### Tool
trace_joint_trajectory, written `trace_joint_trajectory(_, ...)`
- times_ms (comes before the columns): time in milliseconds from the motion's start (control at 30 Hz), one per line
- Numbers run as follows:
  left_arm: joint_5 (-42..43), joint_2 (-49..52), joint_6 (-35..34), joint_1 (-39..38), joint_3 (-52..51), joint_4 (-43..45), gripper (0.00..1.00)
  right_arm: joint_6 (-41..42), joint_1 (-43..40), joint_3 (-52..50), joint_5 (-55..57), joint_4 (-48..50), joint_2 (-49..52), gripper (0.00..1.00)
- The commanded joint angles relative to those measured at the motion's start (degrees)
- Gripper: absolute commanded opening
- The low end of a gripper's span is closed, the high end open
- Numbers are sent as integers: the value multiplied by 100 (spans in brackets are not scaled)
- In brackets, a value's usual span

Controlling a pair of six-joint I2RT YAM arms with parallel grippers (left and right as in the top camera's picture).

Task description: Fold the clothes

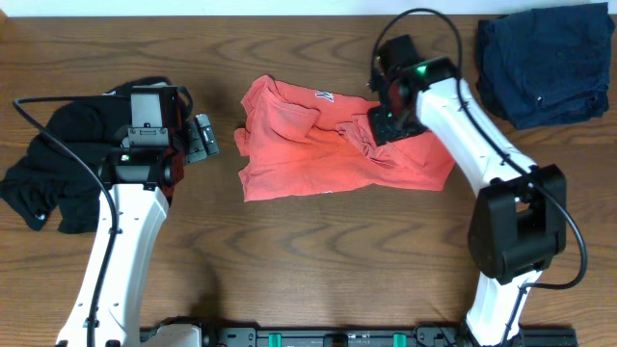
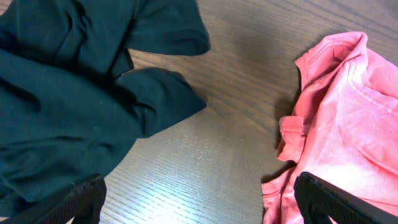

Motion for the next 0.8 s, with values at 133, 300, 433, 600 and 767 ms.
trace_joint_trajectory(133, -48, 44, 98, 20, 57, 2, 98, -457, 323, -599, 555, 710, -162, 58)
trace_joint_trajectory(300, -48, 44, 98, 20, 57, 2, 98, -599, 326, -938, 911, 1261, -160, 57)
trace_joint_trajectory(433, -48, 44, 98, 20, 57, 2, 98, -743, 326, -1104, 964, 1591, -160, 58)
trace_joint_trajectory(600, -48, 44, 98, 20, 57, 2, 98, -750, 323, -1169, 1246, 1751, -157, 56)
trace_joint_trajectory(767, -48, 44, 98, 20, 57, 2, 98, -752, 289, -1176, 1436, 1926, -140, 54)
